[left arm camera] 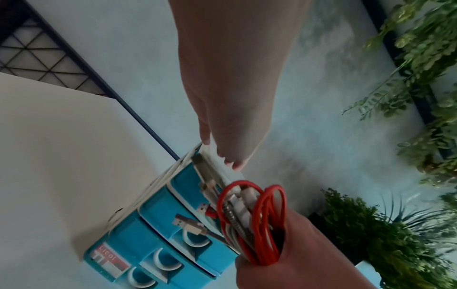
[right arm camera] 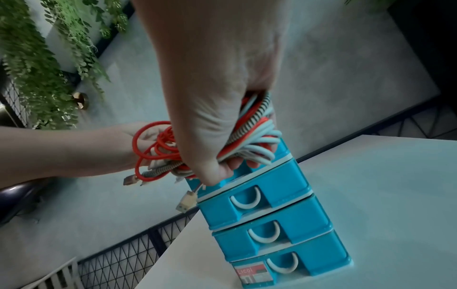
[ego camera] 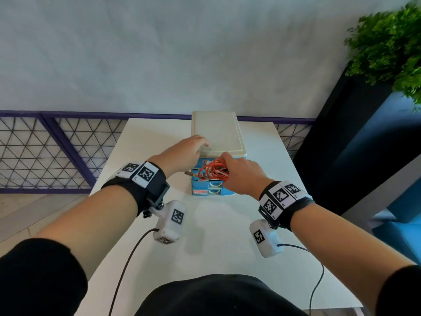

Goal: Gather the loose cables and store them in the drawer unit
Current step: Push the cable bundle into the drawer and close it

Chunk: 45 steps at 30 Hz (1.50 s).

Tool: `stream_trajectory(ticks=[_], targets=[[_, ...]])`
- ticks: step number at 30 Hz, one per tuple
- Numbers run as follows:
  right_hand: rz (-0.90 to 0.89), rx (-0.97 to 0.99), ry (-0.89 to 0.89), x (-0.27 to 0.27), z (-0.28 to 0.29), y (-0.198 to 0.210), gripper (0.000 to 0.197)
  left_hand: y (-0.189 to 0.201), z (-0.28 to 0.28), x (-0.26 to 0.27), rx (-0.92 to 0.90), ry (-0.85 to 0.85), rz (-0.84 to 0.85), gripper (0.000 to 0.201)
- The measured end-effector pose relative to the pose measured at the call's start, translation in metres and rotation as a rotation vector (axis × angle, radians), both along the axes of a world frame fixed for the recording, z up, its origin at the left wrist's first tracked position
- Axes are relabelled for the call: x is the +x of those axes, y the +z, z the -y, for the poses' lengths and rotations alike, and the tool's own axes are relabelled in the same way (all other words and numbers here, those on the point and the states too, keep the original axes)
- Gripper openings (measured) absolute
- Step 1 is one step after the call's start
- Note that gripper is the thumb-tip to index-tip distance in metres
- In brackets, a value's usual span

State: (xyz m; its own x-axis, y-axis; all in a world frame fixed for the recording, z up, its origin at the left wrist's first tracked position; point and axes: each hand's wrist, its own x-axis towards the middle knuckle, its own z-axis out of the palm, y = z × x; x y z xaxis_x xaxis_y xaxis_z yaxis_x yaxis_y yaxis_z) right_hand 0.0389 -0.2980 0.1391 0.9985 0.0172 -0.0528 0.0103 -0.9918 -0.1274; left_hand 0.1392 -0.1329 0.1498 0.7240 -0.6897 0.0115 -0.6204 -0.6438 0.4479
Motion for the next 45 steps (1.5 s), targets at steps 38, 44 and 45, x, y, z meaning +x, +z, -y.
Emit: stream_trajectory(ticks=[38, 44, 45], targets=[[-0.332, -0.303, -0.210, 0.017, -0.027, 0.031, 0.024, 0.001, -0.011, 0.004, 0.120, -0.178, -0.207, 0.059], [-0.297, -0.116, -0.340, 0.027, -0.034, 0.006, 0.032, -0.015, -0.012, 0.002, 0.191, -0.191, -0.034, 0.042], [-0.290, -0.077, -0.357, 0.027, -0.034, 0.003, 0.035, -0.019, -0.012, -0.001, 0.134, -0.161, 0.008, 0.040]])
